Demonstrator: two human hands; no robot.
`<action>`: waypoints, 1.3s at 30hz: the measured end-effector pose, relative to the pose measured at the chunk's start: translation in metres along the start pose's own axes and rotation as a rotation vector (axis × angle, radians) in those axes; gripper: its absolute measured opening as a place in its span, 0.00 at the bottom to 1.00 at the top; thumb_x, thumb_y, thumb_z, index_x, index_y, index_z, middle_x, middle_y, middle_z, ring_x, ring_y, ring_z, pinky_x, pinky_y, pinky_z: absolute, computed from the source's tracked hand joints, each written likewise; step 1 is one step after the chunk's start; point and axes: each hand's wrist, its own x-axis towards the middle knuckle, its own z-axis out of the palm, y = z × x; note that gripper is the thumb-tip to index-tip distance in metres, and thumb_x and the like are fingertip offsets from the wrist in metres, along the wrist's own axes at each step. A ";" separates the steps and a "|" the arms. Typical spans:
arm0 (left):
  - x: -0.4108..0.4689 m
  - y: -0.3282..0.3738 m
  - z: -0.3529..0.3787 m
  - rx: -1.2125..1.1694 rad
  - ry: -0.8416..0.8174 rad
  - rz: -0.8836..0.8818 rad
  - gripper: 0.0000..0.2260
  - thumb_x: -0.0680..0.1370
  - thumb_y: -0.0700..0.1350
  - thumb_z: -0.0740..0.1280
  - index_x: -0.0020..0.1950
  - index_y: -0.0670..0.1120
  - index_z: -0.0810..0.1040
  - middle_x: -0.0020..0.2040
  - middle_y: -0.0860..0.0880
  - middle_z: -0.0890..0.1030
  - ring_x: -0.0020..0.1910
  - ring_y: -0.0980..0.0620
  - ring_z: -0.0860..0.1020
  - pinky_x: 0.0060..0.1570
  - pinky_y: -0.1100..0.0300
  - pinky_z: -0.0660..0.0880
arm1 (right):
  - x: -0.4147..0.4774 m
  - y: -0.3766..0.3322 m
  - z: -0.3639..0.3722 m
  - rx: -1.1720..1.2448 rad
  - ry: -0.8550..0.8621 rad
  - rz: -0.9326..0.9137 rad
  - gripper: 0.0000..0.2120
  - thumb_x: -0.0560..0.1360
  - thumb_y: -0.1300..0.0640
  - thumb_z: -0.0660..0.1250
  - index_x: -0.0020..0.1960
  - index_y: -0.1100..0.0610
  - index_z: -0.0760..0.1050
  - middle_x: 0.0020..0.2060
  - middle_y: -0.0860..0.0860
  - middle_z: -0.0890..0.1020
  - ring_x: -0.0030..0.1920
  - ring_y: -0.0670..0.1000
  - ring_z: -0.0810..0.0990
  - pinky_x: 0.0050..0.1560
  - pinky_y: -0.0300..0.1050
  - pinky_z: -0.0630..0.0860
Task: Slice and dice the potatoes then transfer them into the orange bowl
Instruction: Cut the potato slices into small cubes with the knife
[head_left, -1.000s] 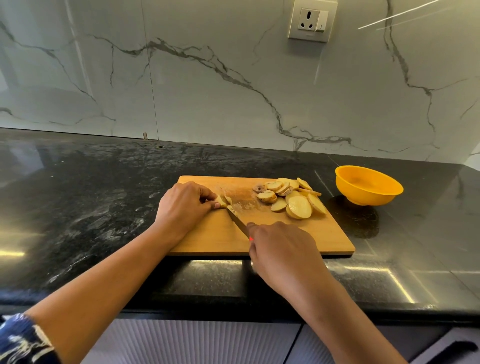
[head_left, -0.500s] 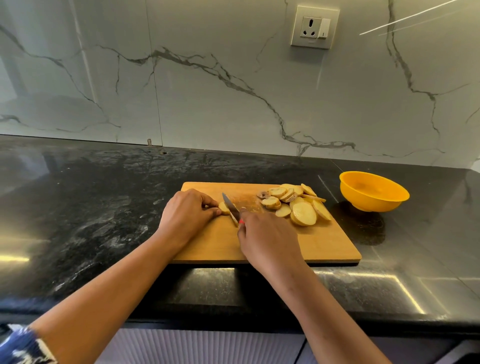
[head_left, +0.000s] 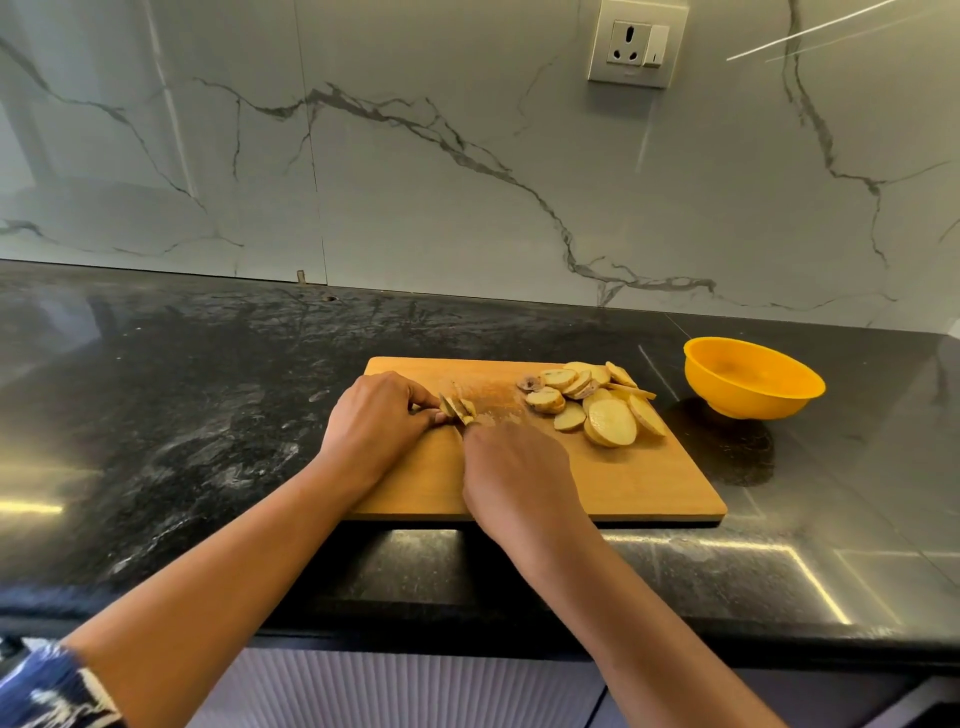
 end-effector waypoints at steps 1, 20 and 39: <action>0.000 0.000 0.000 0.000 -0.001 0.001 0.10 0.73 0.53 0.71 0.52 0.52 0.84 0.49 0.52 0.83 0.48 0.54 0.78 0.44 0.62 0.70 | -0.006 0.002 0.001 -0.010 0.008 -0.005 0.12 0.81 0.60 0.54 0.60 0.58 0.72 0.49 0.52 0.78 0.43 0.52 0.74 0.35 0.43 0.67; -0.006 0.014 -0.006 -0.030 -0.320 0.094 0.39 0.67 0.63 0.70 0.75 0.53 0.61 0.72 0.49 0.68 0.69 0.48 0.67 0.64 0.55 0.66 | 0.005 0.057 -0.010 0.135 0.369 0.189 0.18 0.82 0.52 0.55 0.71 0.52 0.68 0.48 0.50 0.82 0.40 0.47 0.77 0.29 0.37 0.66; 0.033 0.000 0.014 0.087 -0.471 0.261 0.22 0.78 0.58 0.61 0.71 0.57 0.66 0.71 0.54 0.68 0.68 0.52 0.68 0.67 0.57 0.63 | 0.024 0.073 0.022 0.256 0.370 0.164 0.20 0.82 0.51 0.55 0.74 0.51 0.64 0.53 0.50 0.81 0.46 0.47 0.77 0.38 0.39 0.69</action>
